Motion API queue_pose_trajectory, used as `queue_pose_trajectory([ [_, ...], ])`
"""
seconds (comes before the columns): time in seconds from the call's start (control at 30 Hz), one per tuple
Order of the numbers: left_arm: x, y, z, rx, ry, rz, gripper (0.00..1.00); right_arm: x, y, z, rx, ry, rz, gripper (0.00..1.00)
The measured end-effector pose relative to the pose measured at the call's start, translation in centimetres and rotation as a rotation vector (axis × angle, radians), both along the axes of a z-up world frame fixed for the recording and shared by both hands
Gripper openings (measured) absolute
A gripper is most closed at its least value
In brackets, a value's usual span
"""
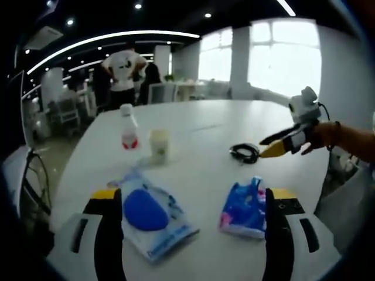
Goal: Arrange the tabletop items into an orderly group along one side of the table until the central work area is clear of visible clutter.
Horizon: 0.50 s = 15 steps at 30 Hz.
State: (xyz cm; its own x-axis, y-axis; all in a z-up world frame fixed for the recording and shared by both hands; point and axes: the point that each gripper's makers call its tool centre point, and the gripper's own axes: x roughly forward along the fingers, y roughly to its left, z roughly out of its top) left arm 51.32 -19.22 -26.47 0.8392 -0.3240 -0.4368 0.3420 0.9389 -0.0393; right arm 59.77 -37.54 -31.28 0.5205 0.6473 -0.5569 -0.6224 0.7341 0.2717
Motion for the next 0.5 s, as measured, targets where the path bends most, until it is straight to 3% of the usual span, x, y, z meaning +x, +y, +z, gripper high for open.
queue_pose_trajectory([
  [0.13,0.1,0.2,0.2,0.015,-0.012,0.007,0.98,-0.8,0.8,-0.5,0.006,0.015,0.021,0.95],
  [0.3,0.1,0.4,0.3,0.015,-0.017,0.012,0.96,-1.3,1.2,-1.5,-0.005,-0.001,0.014,0.85],
  [0.5,0.0,0.5,0.3,0.022,-0.017,0.013,0.98,-2.0,1.7,-2.6,-0.021,0.003,0.029,0.80],
])
